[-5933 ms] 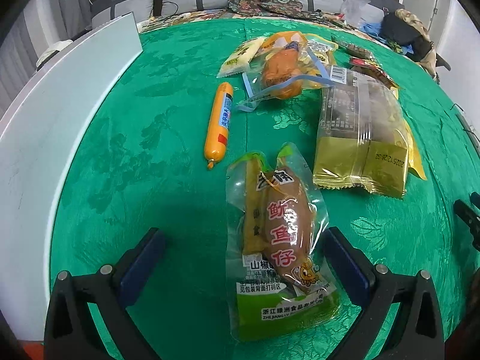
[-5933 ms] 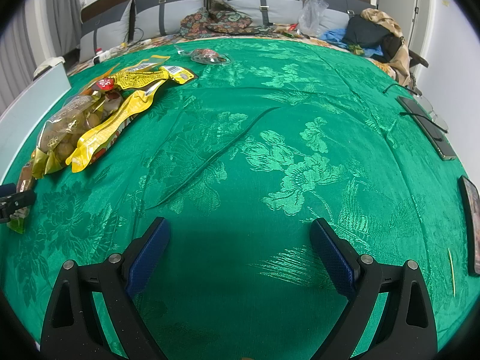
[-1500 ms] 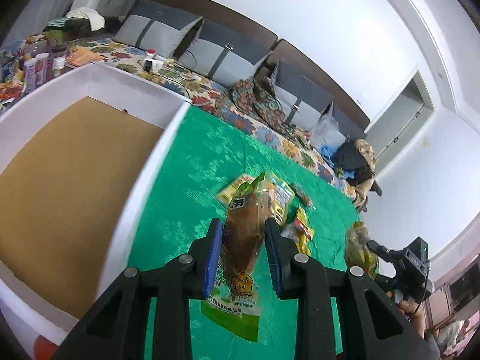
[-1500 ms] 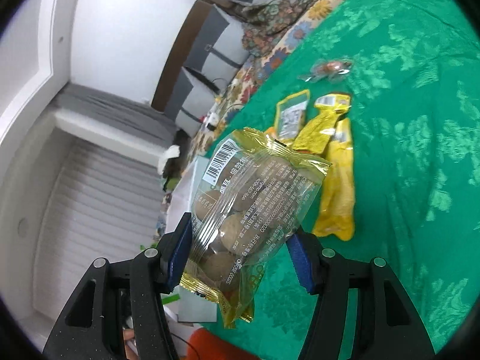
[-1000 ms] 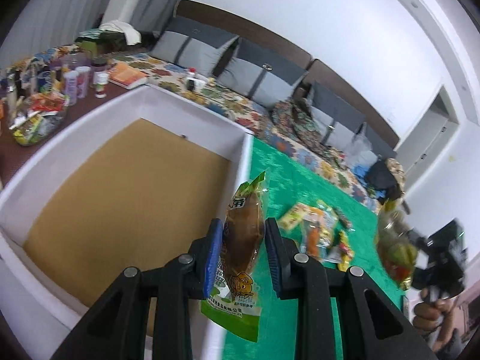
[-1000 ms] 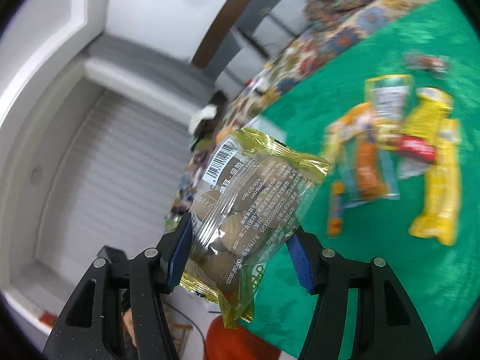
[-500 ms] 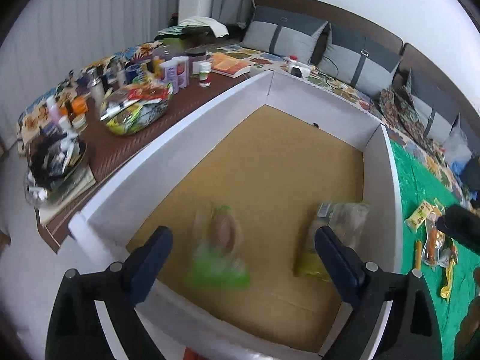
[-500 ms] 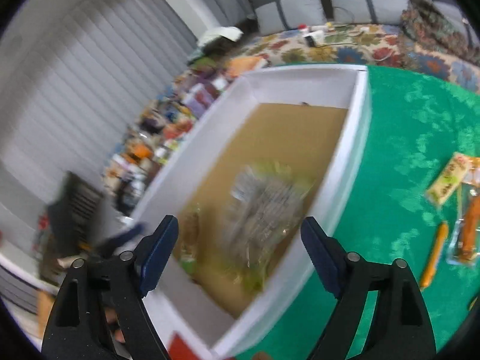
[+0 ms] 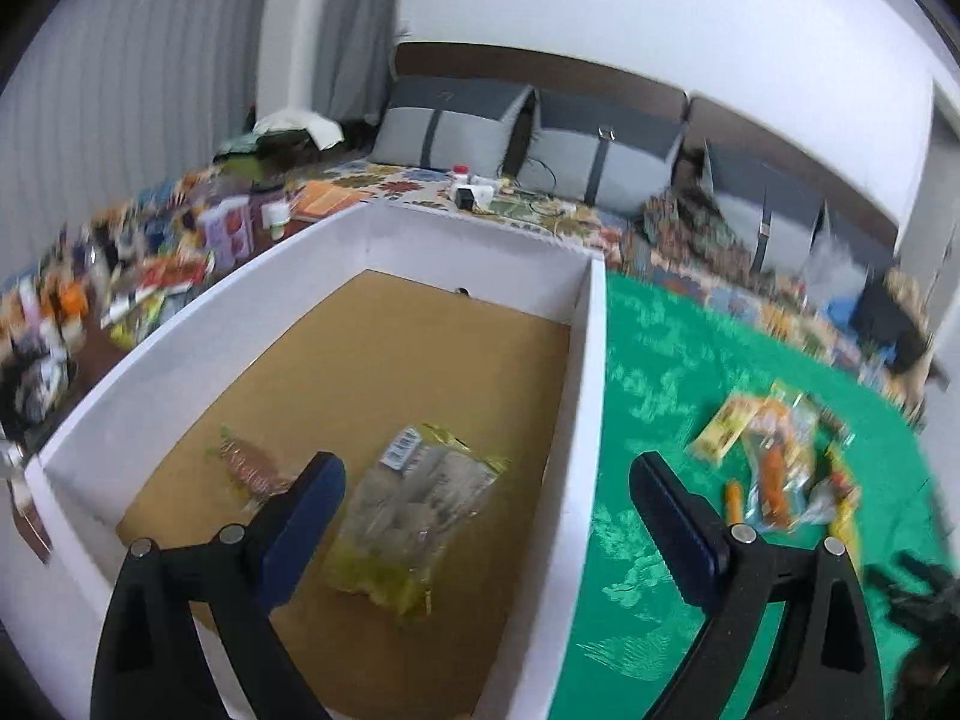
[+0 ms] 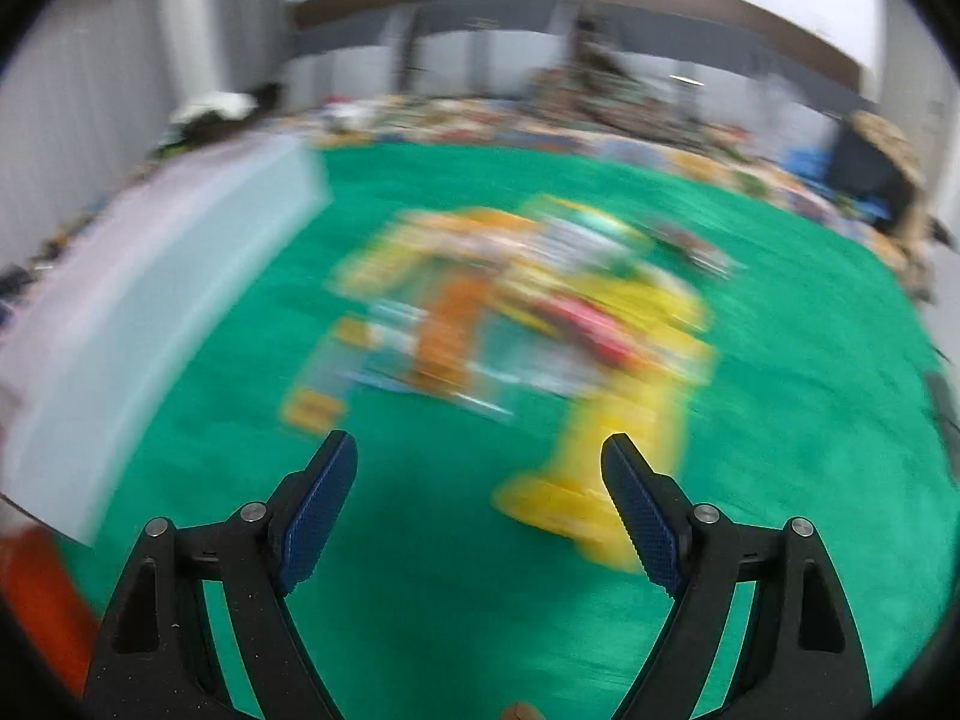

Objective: Organize snacks
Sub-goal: 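Carry both packs into the white box and open both tools, then withdraw both tools from the box back over the snack pile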

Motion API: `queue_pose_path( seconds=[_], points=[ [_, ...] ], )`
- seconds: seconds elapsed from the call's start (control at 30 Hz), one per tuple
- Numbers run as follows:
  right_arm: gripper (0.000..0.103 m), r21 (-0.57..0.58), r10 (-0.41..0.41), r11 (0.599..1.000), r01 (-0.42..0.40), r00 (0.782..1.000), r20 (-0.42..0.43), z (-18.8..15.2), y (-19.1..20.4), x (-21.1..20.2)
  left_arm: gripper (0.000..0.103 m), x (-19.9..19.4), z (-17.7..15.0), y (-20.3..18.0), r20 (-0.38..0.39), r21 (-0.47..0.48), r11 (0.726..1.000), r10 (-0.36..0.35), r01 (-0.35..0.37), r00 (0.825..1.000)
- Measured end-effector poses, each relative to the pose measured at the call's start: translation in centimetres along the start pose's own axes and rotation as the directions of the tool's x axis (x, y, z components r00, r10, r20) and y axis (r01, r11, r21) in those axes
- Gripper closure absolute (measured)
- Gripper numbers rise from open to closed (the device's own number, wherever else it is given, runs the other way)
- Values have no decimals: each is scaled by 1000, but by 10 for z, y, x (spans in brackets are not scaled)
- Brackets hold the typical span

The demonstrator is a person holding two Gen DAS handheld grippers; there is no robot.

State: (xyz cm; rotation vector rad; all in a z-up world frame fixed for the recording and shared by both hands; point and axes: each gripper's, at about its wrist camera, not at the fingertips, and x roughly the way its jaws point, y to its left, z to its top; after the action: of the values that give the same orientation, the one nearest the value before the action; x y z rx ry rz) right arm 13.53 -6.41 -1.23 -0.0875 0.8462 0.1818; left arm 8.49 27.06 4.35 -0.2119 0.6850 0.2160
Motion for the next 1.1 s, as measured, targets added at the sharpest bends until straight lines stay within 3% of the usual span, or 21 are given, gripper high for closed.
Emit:
queue_pose_path(
  seconds=[0.1,0.2,0.27,0.4,0.53,0.6,0.7,0.77,0.83,0.9,1.0,1.1],
  points=[
    [17,83,-128,988,132,991,-42,-27,-71,6,8,16,-8,-23,-73,70,997,44,-39,996],
    [17,154,-187,969,195,980,-66,-41,-114,1,8,18,-11,-34,-74,158,984,96,-84,993],
    [17,183,-213,957,224,974,-73,-48,-137,4,8,18,-13,-33,-96,162,983,102,-86,990],
    [17,214,-225,948,237,971,-82,-48,-158,11,8,13,-21,-21,-116,109,990,99,-87,988],
    [17,220,-212,948,230,972,-103,-50,-163,23,8,14,-22,-24,-137,123,990,85,-69,987],
    [17,223,-202,950,219,975,-93,-58,-162,23,8,5,-20,-31,-93,139,985,117,-103,989],
    [16,236,-194,949,207,978,-79,-63,-162,19,8,-23,-17,-50,49,166,969,178,-184,983],
    [15,233,-196,950,210,977,-82,-63,-161,19,8,-41,-15,-69,129,184,962,183,-204,975],
    [13,230,-199,949,214,976,-86,-63,-160,19,3,-59,-15,-88,184,196,966,134,-170,974],
    [13,233,-200,948,215,976,-88,-63,-161,20,0,-69,-21,-111,186,208,975,43,-82,982],
    [12,234,-200,948,215,976,-88,-63,-161,19,0,-63,-41,-139,100,217,976,-58,35,993],
    [12,234,-200,948,216,976,-88,-64,-161,19,0,-33,-73,-161,-30,209,973,-99,103,995]
  ],
)
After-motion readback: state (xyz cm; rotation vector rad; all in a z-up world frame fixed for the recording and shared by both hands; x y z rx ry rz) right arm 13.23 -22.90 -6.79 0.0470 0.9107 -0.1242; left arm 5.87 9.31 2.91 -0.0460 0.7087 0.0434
